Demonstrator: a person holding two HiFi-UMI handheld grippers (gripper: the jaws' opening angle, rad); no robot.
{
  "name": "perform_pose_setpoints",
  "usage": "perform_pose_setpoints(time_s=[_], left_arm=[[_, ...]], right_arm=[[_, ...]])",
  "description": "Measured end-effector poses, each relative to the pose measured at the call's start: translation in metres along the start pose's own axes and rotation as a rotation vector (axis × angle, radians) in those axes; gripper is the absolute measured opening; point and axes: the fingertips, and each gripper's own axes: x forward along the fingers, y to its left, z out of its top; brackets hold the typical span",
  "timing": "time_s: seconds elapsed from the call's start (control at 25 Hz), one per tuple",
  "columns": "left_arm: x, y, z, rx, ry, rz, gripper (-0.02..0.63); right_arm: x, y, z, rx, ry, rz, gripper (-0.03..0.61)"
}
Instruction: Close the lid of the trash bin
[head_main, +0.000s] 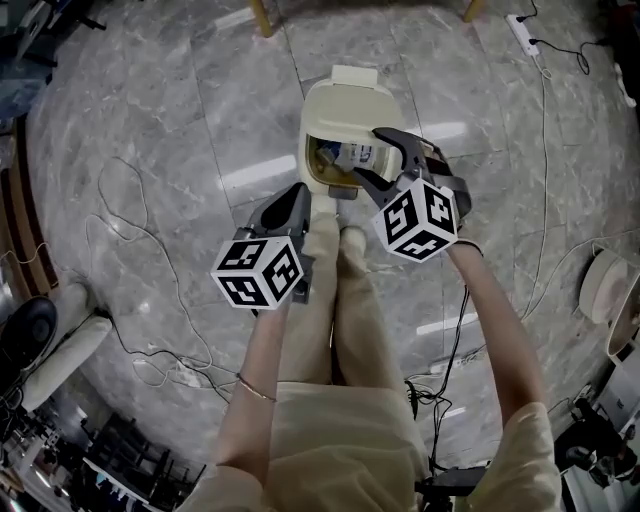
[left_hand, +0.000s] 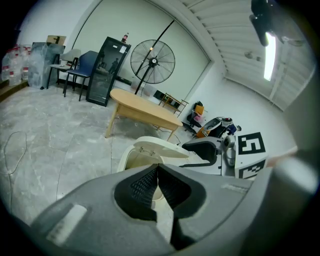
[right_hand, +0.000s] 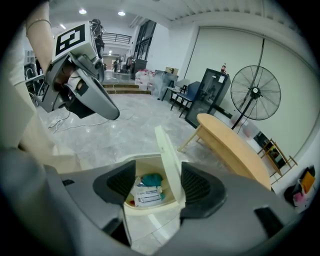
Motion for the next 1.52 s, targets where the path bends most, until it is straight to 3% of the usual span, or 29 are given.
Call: perform_pose_setpoints(time_s=[0.64,1.04,1.52], left_arm=[[-0.005,0.008,-0.046,-0.066,-0.012,0.012,0.023],[0.007,0.022,-0.060,-0.048,0.001,-0.007,0.023],[0.028,0.034,-0.082,-0.027,0.038,-0.040,0.023]], right_arm=[[0.015,0.057,-0.028,0.068,-0.005,0.055,0.284],[0.036,0.086,-0.048,0.131,0.010,0.078,0.284],[0.058,0.102,-0.065,0.296,-0.035,0.113,0.273]])
